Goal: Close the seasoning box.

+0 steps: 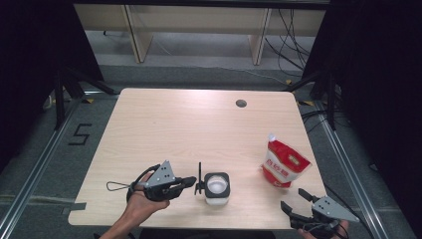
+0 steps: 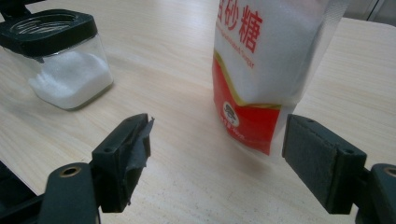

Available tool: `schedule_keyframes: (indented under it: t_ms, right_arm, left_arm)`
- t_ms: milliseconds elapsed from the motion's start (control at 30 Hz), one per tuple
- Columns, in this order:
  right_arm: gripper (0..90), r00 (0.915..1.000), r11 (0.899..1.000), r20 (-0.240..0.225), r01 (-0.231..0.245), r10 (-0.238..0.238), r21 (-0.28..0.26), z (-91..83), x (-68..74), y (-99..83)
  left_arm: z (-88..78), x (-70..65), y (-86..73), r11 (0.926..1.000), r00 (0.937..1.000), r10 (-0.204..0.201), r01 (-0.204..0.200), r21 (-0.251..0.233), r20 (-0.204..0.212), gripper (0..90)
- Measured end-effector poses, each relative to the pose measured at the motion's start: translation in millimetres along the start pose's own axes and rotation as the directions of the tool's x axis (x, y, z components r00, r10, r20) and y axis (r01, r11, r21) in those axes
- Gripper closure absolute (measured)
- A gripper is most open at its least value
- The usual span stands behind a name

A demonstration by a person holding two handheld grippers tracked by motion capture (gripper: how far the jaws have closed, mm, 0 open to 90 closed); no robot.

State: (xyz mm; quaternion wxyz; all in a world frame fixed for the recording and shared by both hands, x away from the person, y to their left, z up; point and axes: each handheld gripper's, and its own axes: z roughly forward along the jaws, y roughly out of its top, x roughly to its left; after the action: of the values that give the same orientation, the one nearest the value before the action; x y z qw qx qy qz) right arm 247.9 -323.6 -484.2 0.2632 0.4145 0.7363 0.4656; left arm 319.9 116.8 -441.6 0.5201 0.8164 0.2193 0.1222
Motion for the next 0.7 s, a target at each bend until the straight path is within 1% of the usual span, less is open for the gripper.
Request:
schedule_keyframes:
  t_ms: [67, 100, 133, 167, 200, 233, 267, 367, 400, 433, 467, 500, 533, 567, 600, 633, 700]
  right_arm:
    - [24.6, 1.0, 1.0, -0.002, -0.001, 0.001, 0.002, 0.1, 0.3, 0.1]
    - [24.7, 1.0, 1.0, -0.008, -0.001, 0.001, 0.006, 0.4, 0.4, -0.1]
    - [24.7, 1.0, 1.0, -0.008, -0.001, 0.001, 0.006, 0.4, 0.4, -0.1]
    - [24.7, 0.9998, 1.0, -0.013, -0.012, 0.013, 0.009, 0.4, 1.2, 0.1]
    - [24.7, 0.9998, 1.0, -0.013, -0.012, 0.013, 0.009, 0.4, 1.2, 0.1]
    - [24.7, 0.9999, 1.0, -0.013, -0.008, 0.008, 0.012, 0.3, 1.0, 0.0]
    - [24.8, 0.9998, 1.0, -0.015, -0.011, 0.012, 0.011, 0.4, 1.2, 0.0]
    - [24.9, 0.9996, 1.0, -0.022, -0.016, 0.016, 0.016, 0.3, 1.0, 0.2]
    - [24.9, 0.9994, 1.0, -0.023, -0.023, 0.024, 0.015, 0.3, 1.7, 0.3]
    - [24.9, 0.9996, 1.0, -0.022, -0.015, 0.016, 0.014, 0.7, 1.2, 0.2]
    - [24.9, 0.9997, 1.0, -0.022, -0.014, 0.014, 0.014, 0.7, 1.1, 0.2]
    - [24.9, 0.9997, 1.0, -0.021, -0.013, 0.014, 0.013, 0.6, 1.0, 0.3]
    - [24.9, 0.9997, 1.0, -0.015, -0.017, 0.017, 0.011, 0.2, 1.1, 0.3]
    - [24.9, 0.9999, 1.0, -0.012, -0.009, 0.009, 0.004, 0.5, 0.5, 0.5]
    - [24.9, 0.9999, 1.0, -0.012, -0.009, 0.009, 0.004, 0.5, 0.5, 0.5]
    - [24.9, 0.9999, 1.0, -0.012, -0.004, 0.004, 0.0, 0.8, 0.3, 0.6]
    - [24.9, 0.9999, 1.0, -0.014, -0.002, 0.002, 0.004, 0.6, 0.4, 0.8]
  left_arm:
    - [1.0, -0.4, 0.9, 1.0, 1.0, -0.005, 0.005, -0.008, 0.007, 89.2]
    - [1.6, -1.1, 3.4, 0.9999, 0.9999, 0.007, -0.007, -0.008, 0.008, 89.2]
    - [1.6, -1.1, 3.4, 0.9999, 0.9999, 0.007, -0.007, -0.008, 0.008, 89.1]
    - [1.3, -1.3, 5.8, 0.9998, 0.9998, 0.018, -0.018, 0.002, 0.003, 89.1]
    - [1.3, -1.3, 5.8, 0.9998, 0.9998, 0.018, -0.018, 0.002, 0.003, 89.2]
    - [1.2, -1.4, 7.3, 0.9999, 1.0, 0.006, -0.006, -0.01, -0.004, 89.1]
    - [1.2, -0.2, 8.1, 0.9998, 0.9999, 0.016, -0.016, -0.014, 0.006, 89.1]
    - [1.9, -1.3, 9.1, 0.9998, 0.9999, 0.015, -0.015, -0.016, 0.002, 89.1]
    - [2.6, -2.3, 9.2, 0.9998, 1.0, 0.005, -0.005, -0.018, 0.002, 89.1]
    - [2.6, -2.6, 10.1, 0.9998, 0.9999, 0.014, -0.014, -0.01, -0.002, 89.1]
    - [3.8, -3.1, 10.6, 0.9999, 0.9999, 0.011, -0.011, -0.013, 0.001, 89.1]
    - [6.6, -3.4, 11.8, 0.9997, 0.9997, 0.02, -0.02, -0.015, 0.01, 89.1]
    - [6.6, -3.4, 11.8, 0.9997, 0.9997, 0.02, -0.02, -0.015, 0.01, 89.1]
    - [7.4, -4.4, 12.6, 0.9997, 0.9997, 0.022, -0.022, -0.007, 0.007, 89.1]
    - [9.5, -5.1, 12.8, 0.9998, 0.9997, 0.018, -0.018, -0.011, 0.015, 89.1]
    - [12.9, -6.2, 13.9, 0.9995, 0.9992, 0.032, -0.032, -0.001, 0.023, 89.1]
    - [15.0, -7.0, 13.9, 0.9996, 0.9992, 0.028, -0.028, -0.001, 0.027, 89.0]
